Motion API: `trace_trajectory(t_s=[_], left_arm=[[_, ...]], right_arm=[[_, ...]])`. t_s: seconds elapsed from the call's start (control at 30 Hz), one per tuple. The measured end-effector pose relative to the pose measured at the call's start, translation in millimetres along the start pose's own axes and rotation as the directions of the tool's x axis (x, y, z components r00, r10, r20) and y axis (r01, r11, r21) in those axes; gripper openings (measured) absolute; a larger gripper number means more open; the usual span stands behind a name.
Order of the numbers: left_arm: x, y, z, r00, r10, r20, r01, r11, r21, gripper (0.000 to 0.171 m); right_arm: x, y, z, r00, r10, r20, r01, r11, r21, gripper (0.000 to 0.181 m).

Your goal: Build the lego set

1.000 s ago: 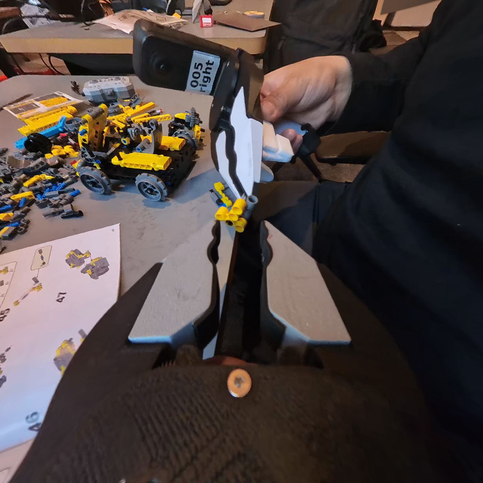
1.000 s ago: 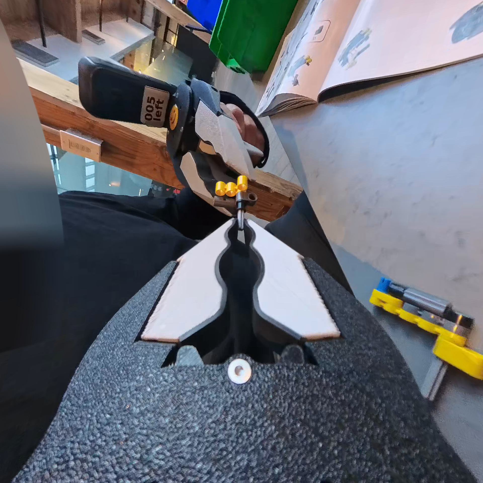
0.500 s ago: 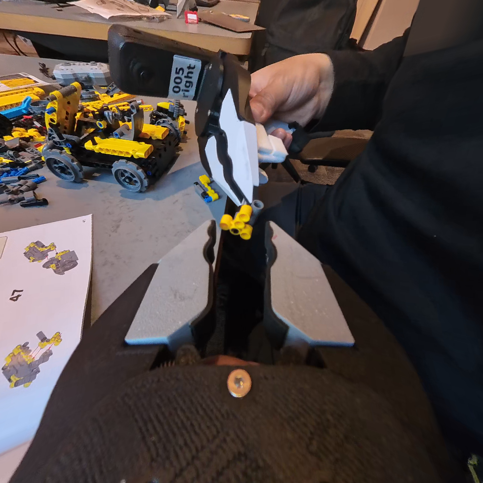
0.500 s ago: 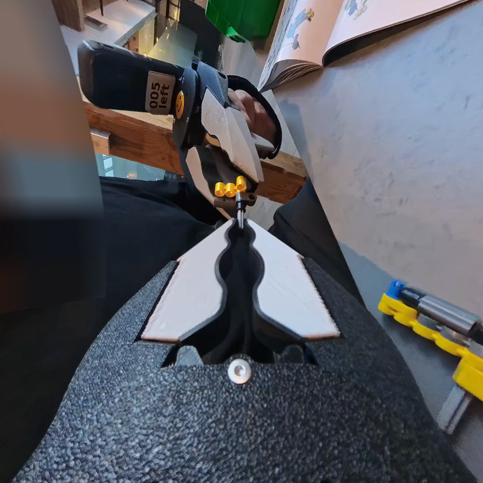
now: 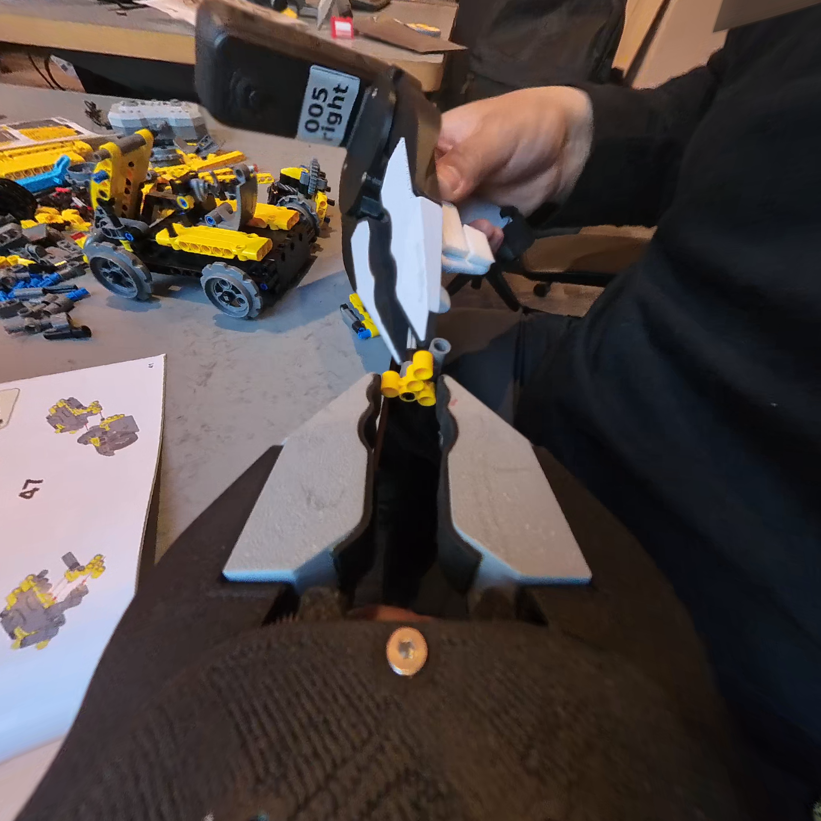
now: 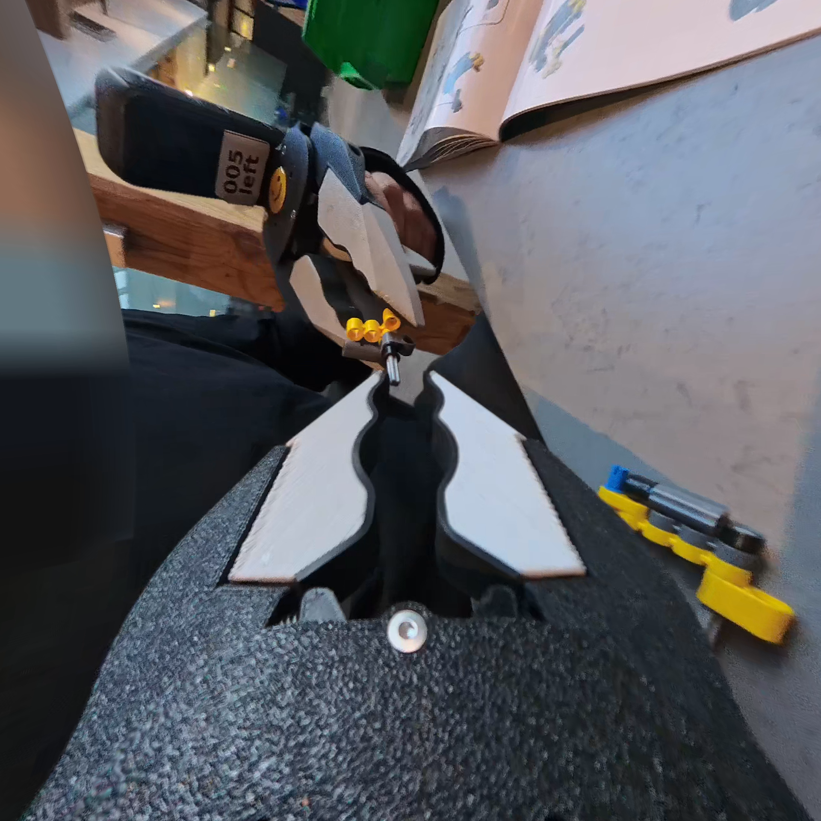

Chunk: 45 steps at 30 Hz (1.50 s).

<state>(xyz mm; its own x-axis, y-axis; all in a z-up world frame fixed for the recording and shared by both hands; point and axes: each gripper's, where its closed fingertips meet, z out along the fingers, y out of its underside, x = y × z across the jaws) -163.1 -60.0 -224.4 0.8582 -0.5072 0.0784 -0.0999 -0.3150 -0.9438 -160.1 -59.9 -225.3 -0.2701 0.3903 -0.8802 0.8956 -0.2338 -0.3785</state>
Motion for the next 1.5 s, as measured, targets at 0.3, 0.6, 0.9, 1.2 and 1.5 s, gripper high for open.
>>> trace_trajectory(t_s=[0.3, 0.6, 0.9, 1.2, 1.5], left_arm=[[-21.7, -13.5, -7.4, 0.968, -0.252, -0.017, 0.251, 0.957, 0.148, 0.023], [-18.4, -35.8, -15.1, 0.905, -0.378, -0.193, 0.42, 0.863, 0.279, 0.023], [-8.7, -33.7, -33.8, 0.952, -0.305, -0.022, 0.294, 0.893, 0.341, 0.023], [-18.0, -10.4, -48.9, 0.951, -0.292, 0.105, 0.251, 0.922, 0.293, 0.023], [-35.9, 2.9, -58.6, 0.941, -0.294, 0.169, 0.241, 0.93, 0.276, 0.023]], right_arm=[[5.2, -12.6, -29.6, 0.943, -0.24, -0.232, 0.267, 0.959, 0.092, 0.031], [-14.0, -15.9, -39.5, 0.736, -0.541, -0.406, 0.601, 0.799, 0.025, 0.04], [-22.9, -18.7, -10.7, 0.642, -0.671, -0.37, 0.707, 0.706, -0.054, 0.041], [-10.1, -30.6, 9.9, 0.579, -0.746, -0.329, 0.763, 0.638, -0.103, 0.049], [-6.8, -65.5, 26.0, 0.521, -0.795, -0.31, 0.798, 0.583, -0.154, 0.042]])
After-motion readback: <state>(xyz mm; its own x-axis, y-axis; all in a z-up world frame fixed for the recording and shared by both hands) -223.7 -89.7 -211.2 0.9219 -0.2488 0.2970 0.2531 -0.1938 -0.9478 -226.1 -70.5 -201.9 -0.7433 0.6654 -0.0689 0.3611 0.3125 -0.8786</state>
